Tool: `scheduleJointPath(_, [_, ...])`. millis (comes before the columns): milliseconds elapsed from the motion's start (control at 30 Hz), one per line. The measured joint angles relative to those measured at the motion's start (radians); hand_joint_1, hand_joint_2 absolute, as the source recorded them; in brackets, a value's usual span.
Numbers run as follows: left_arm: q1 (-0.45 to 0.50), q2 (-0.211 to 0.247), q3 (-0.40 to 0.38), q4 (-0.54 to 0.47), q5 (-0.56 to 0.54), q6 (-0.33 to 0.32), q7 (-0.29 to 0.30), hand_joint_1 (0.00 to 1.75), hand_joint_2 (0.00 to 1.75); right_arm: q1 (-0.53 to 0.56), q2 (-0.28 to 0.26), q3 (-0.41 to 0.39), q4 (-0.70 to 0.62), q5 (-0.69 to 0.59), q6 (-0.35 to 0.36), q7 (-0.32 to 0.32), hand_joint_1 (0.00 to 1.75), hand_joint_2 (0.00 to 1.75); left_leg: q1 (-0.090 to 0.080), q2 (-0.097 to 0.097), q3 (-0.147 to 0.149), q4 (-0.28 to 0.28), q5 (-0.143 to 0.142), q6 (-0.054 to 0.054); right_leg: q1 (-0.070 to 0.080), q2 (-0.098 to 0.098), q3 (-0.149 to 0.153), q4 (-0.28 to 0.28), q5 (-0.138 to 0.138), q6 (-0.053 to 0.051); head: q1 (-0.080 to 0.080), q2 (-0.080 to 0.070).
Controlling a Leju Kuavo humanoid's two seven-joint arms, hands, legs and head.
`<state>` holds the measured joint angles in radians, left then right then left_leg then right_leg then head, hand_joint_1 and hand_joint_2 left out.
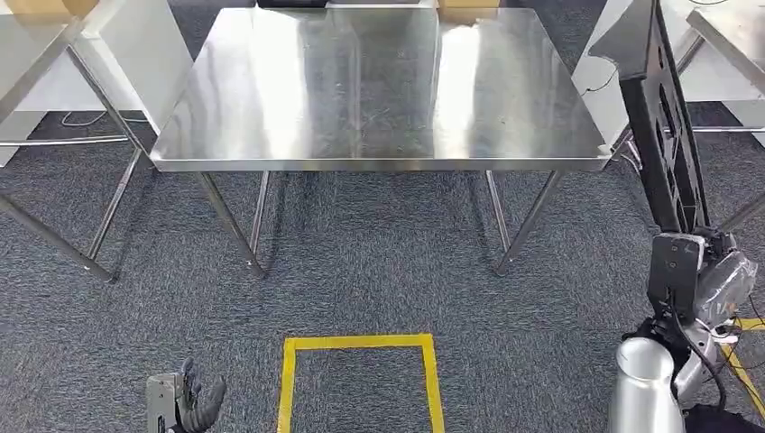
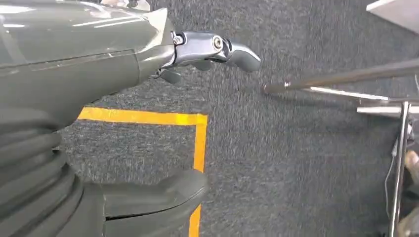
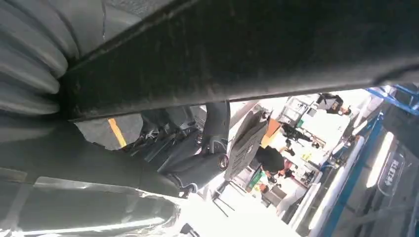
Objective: Take the parts from the cabinet and place them on the table.
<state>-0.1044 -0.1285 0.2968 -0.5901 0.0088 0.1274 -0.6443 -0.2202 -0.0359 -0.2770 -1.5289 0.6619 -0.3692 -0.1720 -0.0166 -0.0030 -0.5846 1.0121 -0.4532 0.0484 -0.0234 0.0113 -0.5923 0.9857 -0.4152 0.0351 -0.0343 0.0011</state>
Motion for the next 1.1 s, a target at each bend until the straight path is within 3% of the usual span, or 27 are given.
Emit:
scheduleJointPath(67, [0.000,0.002,-0.001,0.000,-0.003,-0.013,0.006,0.00,1.75,0.001,-0.009,0.000,0.000,0.003,0.007,0.000,1.75,1.75,0.003,0.001,0.016,-0.036,0.008,0.021,0.011,0.001,0.011,-0.018,0.002,0.011,0.000,0.000])
scheduleJointPath(100, [0.002,0.000,-0.002,0.000,-0.006,-0.020,0.010,0.00,1.75,0.006,-0.014,0.000,0.001,0.005,0.011,0.000,1.75,1.75,0.013,0.004,0.037,-0.061,0.024,0.021,0.007,-0.002,0.000,-0.004,0.000,0.010,0.001,0.000])
scheduleJointPath(133, [0.002,0.000,-0.002,0.000,-0.009,-0.023,0.013,0.00,1.75,0.007,-0.020,0.001,0.001,0.005,0.013,0.000,1.75,1.75,0.018,0.005,0.045,-0.073,0.024,0.028,0.008,-0.002,-0.015,0.032,-0.020,0.005,0.006,0.000])
scheduleJointPath(200, [0.007,0.001,-0.002,0.000,-0.009,-0.033,0.020,0.00,1.75,0.010,-0.032,0.002,0.001,0.005,0.022,0.003,1.75,1.75,0.022,0.007,0.048,-0.074,0.024,0.027,0.003,-0.002,-0.093,0.184,-0.078,0.001,0.011,0.000])
scheduleJointPath(267, [0.018,0.000,-0.001,0.000,-0.011,-0.040,0.027,0.00,1.75,0.022,-0.040,0.002,0.005,0.003,0.044,0.019,1.75,1.75,0.027,0.007,0.050,-0.072,0.015,0.020,-0.010,-0.003,-0.157,0.292,-0.100,0.015,0.012,0.000])
scheduleJointPath(300, [0.024,0.000,-0.001,0.000,-0.012,-0.043,0.032,0.00,1.75,0.026,-0.046,0.002,0.008,0.003,0.056,0.025,1.75,1.75,0.031,0.007,0.054,-0.069,0.009,0.013,-0.017,-0.004,-0.150,0.271,-0.084,0.028,0.013,0.000])
scheduleJointPath(333, [0.028,0.000,-0.001,0.000,-0.015,-0.045,0.035,0.00,1.75,0.026,-0.051,0.002,0.012,0.004,0.067,0.032,1.75,1.75,0.038,0.006,0.057,-0.065,0.000,0.003,-0.024,-0.006,-0.121,0.210,-0.054,0.045,0.012,0.000])
scheduleJointPath(400, [0.031,0.000,-0.001,0.000,-0.020,-0.049,0.041,0.00,1.75,0.024,-0.064,0.002,0.019,0.010,0.095,0.043,1.75,1.75,0.049,0.005,0.064,-0.041,-0.026,-0.021,-0.042,-0.020,-0.023,0.024,0.018,0.083,0.015,0.000])
scheduleJointPath(433, [0.032,0.010,0.000,0.000,-0.021,-0.049,0.042,0.00,1.75,0.017,-0.068,0.002,0.036,0.018,0.113,0.048,1.75,1.75,0.041,0.005,0.057,-0.031,-0.042,-0.039,-0.035,-0.017,-0.014,0.030,-0.007,0.083,0.031,0.000])
scheduleJointPath(467, [0.033,0.008,0.000,0.000,-0.022,-0.049,0.043,0.00,1.75,0.015,-0.077,0.002,0.039,0.026,0.126,0.049,1.75,1.75,0.041,0.008,0.059,-0.021,-0.052,-0.045,-0.038,-0.007,-0.013,0.020,-0.016,0.057,0.036,0.000])
scheduleJointPath(500, [0.033,0.008,0.000,0.001,-0.025,-0.052,0.043,0.00,1.75,0.018,-0.082,0.004,0.045,0.036,0.144,0.053,1.75,1.75,0.039,0.005,0.066,-0.027,-0.055,-0.046,-0.037,-0.008,-0.015,0.027,-0.023,0.038,0.025,0.000])
scheduleJointPath(533, [0.035,0.008,0.000,0.001,-0.029,-0.052,0.042,0.00,1.75,0.019,-0.087,0.006,0.048,0.046,0.159,0.053,1.75,1.75,0.040,0.005,0.070,-0.036,-0.058,-0.047,-0.034,-0.009,-0.014,0.032,-0.031,0.027,0.021,0.000])
scheduleJointPath(567, [0.035,0.008,0.000,0.003,-0.031,-0.054,0.043,0.00,1.75,0.020,-0.093,0.010,0.049,0.056,0.171,0.053,1.75,1.75,0.043,0.006,0.076,-0.035,-0.061,-0.050,-0.034,-0.004,-0.015,0.032,-0.035,0.021,0.017,0.000])
scheduleJointPath(733, [0.035,0.008,0.000,0.003,-0.032,-0.054,0.043,0.00,1.75,0.020,-0.095,0.010,0.049,0.058,0.173,0.053,1.75,1.75,0.044,0.006,0.076,-0.035,-0.062,-0.051,-0.034,-0.004,-0.014,0.032,-0.036,0.019,0.017,0.000])
scheduleJointPath(767, [0.034,0.009,0.000,0.003,-0.033,-0.056,0.042,0.00,1.75,0.019,-0.100,0.012,0.050,0.064,0.183,0.053,1.75,1.75,0.046,0.005,0.078,-0.035,-0.068,-0.053,-0.035,-0.001,-0.004,0.036,-0.042,0.012,0.017,0.000])
scheduleJointPath(800, [0.031,0.009,-0.001,0.005,-0.047,-0.068,0.040,0.00,1.75,0.030,-0.124,0.034,0.036,0.098,0.236,0.064,1.75,1.75,0.046,0.007,-0.002,0.108,-0.102,-0.053,-0.026,0.001,0.026,0.028,-0.064,-0.014,0.004,0.000])
scheduleJointPath(833, [0.034,0.009,-0.002,0.017,-0.055,-0.077,0.039,0.00,1.75,0.077,-0.145,0.073,-0.006,0.088,0.314,0.061,1.75,1.75,0.039,0.005,-0.190,0.326,-0.119,-0.040,-0.004,0.005,0.072,0.023,-0.103,-0.026,-0.001,0.000])
scheduleJointPath(867, [0.037,0.010,-0.002,0.024,-0.058,-0.082,0.039,0.00,1.75,0.098,-0.156,0.094,-0.032,0.085,0.330,0.060,1.75,1.75,0.019,0.002,-0.206,0.200,0.054,0.002,0.016,0.011,0.136,0.013,-0.145,-0.034,-0.003,0.000])
scheduleJointPath(900, [0.037,0.010,-0.002,0.027,-0.058,-0.082,0.039,0.00,1.75,0.100,-0.159,0.101,-0.041,0.081,0.334,0.058,1.75,1.75,0.006,-0.005,-0.189,0.111,0.129,0.026,0.024,0.012,0.161,0.004,-0.157,-0.036,-0.005,0.000])
scheduleJointPath(933, [0.038,0.014,-0.002,0.029,-0.058,-0.082,0.039,0.00,1.75,0.106,-0.161,0.107,-0.045,0.076,0.338,0.053,1.75,1.75,-0.012,-0.019,-0.172,0.036,0.187,0.063,0.016,0.015,0.178,-0.014,-0.172,-0.040,-0.002,0.000])
scheduleJointPath(967, [0.041,0.019,-0.003,0.033,-0.060,-0.084,0.039,0.00,1.75,0.100,-0.163,0.113,-0.048,0.074,0.345,0.046,1.75,1.75,-0.012,-0.011,-0.149,0.050,0.156,0.074,0.034,0.018,0.195,-0.028,-0.181,-0.032,0.017,0.000])
scheduleJointPath(1000, [0.041,0.021,-0.004,0.035,-0.062,-0.083,0.036,0.00,1.75,0.099,-0.167,0.121,-0.055,0.074,0.353,0.045,1.75,1.75,-0.023,-0.009,-0.127,0.027,0.134,0.080,0.018,0.022,0.210,-0.045,-0.185,-0.025,0.017,0.000])
scheduleJointPath(1033, [0.040,0.018,-0.005,0.035,-0.061,-0.084,0.037,0.00,1.75,0.096,-0.171,0.132,-0.069,0.081,0.362,0.046,1.75,1.75,-0.027,-0.007,-0.108,-0.003,0.108,0.092,0.021,0.023,0.245,-0.046,-0.180,-0.020,0.004,0.000])
scheduleJointPath(1067, [0.035,0.020,-0.005,0.035,-0.061,-0.084,0.036,0.00,1.75,0.086,-0.174,0.147,-0.080,0.091,0.372,0.048,1.75,1.75,-0.031,-0.005,-0.084,-0.020,0.088,0.091,0.018,0.023,0.237,-0.032,-0.164,0.001,0.002,0.000])
scheduleJointPath(1100, [0.031,0.018,-0.006,0.035,-0.062,-0.084,0.034,0.00,1.75,0.058,-0.182,0.167,-0.088,0.103,0.389,0.064,1.75,1.75,-0.019,-0.005,-0.049,-0.043,0.081,0.088,0.019,0.024,0.205,0.028,-0.140,0.015,-0.002,0.000])
